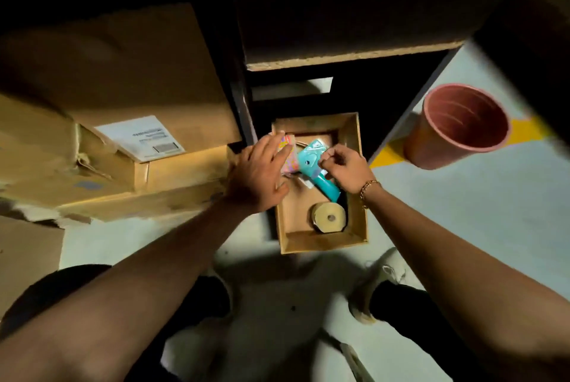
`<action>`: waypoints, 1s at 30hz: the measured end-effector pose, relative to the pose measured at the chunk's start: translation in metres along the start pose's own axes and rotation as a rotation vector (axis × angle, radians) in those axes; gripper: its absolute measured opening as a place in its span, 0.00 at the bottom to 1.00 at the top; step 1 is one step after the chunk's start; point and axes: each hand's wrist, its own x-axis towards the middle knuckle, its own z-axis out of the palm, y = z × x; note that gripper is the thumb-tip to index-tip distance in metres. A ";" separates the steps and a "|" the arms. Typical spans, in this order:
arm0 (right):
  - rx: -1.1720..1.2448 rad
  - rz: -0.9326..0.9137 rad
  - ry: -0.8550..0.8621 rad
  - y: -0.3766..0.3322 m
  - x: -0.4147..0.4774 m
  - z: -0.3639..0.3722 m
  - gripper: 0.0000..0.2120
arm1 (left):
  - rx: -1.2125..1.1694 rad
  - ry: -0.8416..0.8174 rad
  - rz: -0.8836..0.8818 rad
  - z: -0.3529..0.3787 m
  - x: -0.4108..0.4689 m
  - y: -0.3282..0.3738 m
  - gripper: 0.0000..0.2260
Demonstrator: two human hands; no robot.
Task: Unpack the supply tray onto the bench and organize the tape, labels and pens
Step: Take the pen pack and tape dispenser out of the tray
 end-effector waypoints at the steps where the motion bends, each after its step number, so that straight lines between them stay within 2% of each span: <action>1: 0.047 0.081 -0.028 0.012 0.009 0.013 0.05 | 0.011 -0.054 -0.016 0.018 0.002 -0.002 0.39; 4: 0.194 0.280 -0.097 0.038 0.039 0.048 0.07 | 0.015 -0.139 -0.033 0.061 0.011 -0.006 0.43; 6: 0.241 0.343 -0.148 0.051 0.059 0.068 0.10 | 0.007 -0.161 -0.010 0.082 0.018 -0.010 0.44; 11: 0.260 0.327 -0.140 0.065 0.103 0.104 0.17 | 0.027 -0.211 0.068 0.118 0.029 -0.017 0.43; 14: 0.315 0.333 -0.145 0.068 0.120 0.121 0.20 | 0.041 -0.195 0.053 0.132 0.028 -0.015 0.42; 19: 0.426 0.403 -0.168 0.073 0.139 0.144 0.14 | 0.028 -0.158 0.029 0.140 0.027 -0.014 0.38; 23: 0.497 0.429 -0.105 0.079 0.147 0.149 0.09 | 0.026 -0.169 0.024 0.142 0.027 -0.013 0.37; 30: 0.631 0.475 -0.085 0.077 0.100 0.108 0.18 | -0.020 -0.163 -0.050 0.129 0.024 -0.001 0.37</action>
